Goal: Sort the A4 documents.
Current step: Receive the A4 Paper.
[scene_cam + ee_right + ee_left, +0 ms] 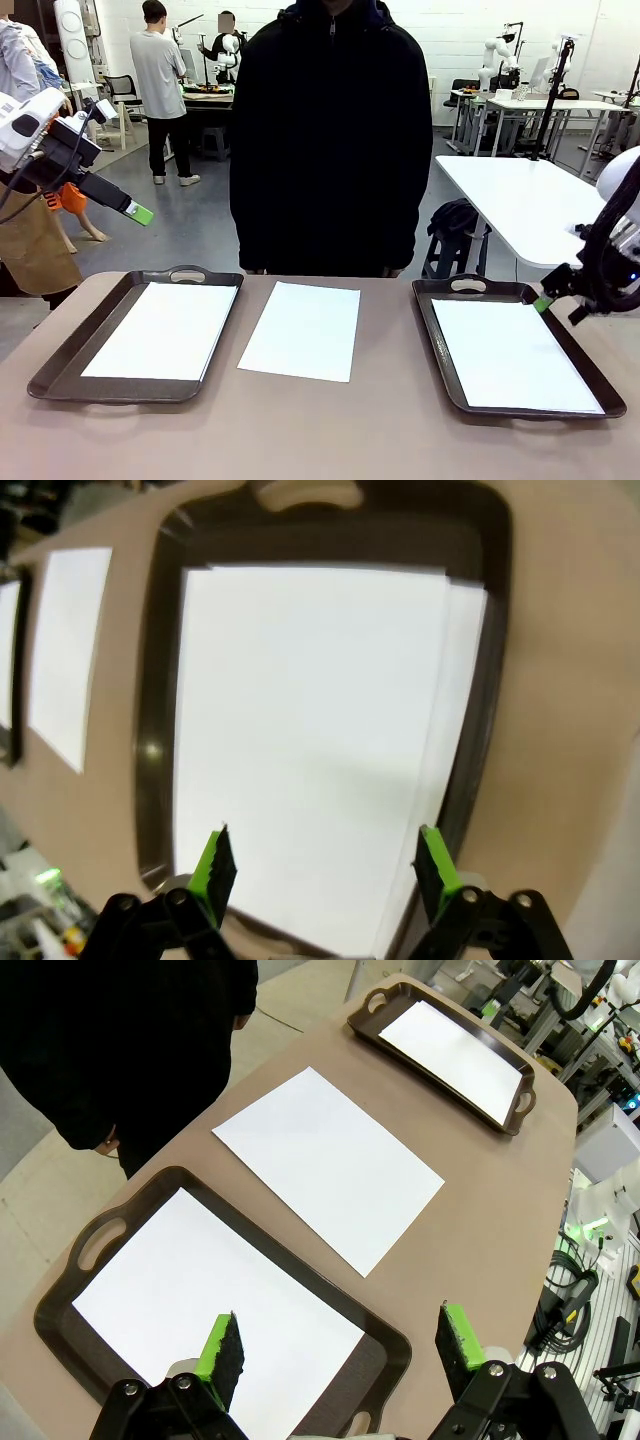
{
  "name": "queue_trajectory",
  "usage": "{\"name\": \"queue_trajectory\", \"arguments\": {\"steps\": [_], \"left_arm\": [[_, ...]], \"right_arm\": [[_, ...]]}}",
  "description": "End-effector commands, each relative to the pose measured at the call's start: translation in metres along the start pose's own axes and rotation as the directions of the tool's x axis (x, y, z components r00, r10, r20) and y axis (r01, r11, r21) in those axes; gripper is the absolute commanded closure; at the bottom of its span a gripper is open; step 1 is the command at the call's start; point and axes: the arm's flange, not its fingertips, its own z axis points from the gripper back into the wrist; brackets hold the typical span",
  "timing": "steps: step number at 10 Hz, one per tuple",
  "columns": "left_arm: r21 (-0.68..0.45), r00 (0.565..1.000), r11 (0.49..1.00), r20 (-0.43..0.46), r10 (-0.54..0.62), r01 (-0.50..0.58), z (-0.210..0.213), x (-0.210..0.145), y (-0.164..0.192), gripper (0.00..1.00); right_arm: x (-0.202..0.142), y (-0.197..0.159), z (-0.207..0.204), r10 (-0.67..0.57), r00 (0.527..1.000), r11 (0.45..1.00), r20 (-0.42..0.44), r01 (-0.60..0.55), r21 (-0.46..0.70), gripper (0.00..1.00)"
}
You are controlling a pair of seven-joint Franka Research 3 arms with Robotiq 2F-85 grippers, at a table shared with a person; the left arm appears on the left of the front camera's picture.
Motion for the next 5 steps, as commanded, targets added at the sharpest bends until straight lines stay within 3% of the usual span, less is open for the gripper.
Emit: {"name": "queue_trajectory", "arguments": {"steps": [1, 3, 5], "left_arm": [[0.001, 1.000, 1.000, 0.000, -0.006, 0.006, 0.000, 0.000, -0.001, 0.00], [0.001, 1.000, 1.000, 0.000, -0.006, 0.006, 0.000, 0.000, -0.001, 0.00], [0.001, 1.000, 1.000, 0.000, -0.006, 0.006, 0.000, 0.000, -0.001, 0.00]], "right_arm": [[-0.010, 0.040, 0.068, 0.241, 0.956, 0.964, 0.166, -0.256, 0.071, 0.07], [-0.021, 0.063, 0.109, 0.396, 0.883, 0.896, 0.252, -0.431, 0.101, 0.07], [-0.038, 0.083, 0.135, 0.548, 0.779, 0.786, 0.305, -0.604, 0.132, 0.07]]}}
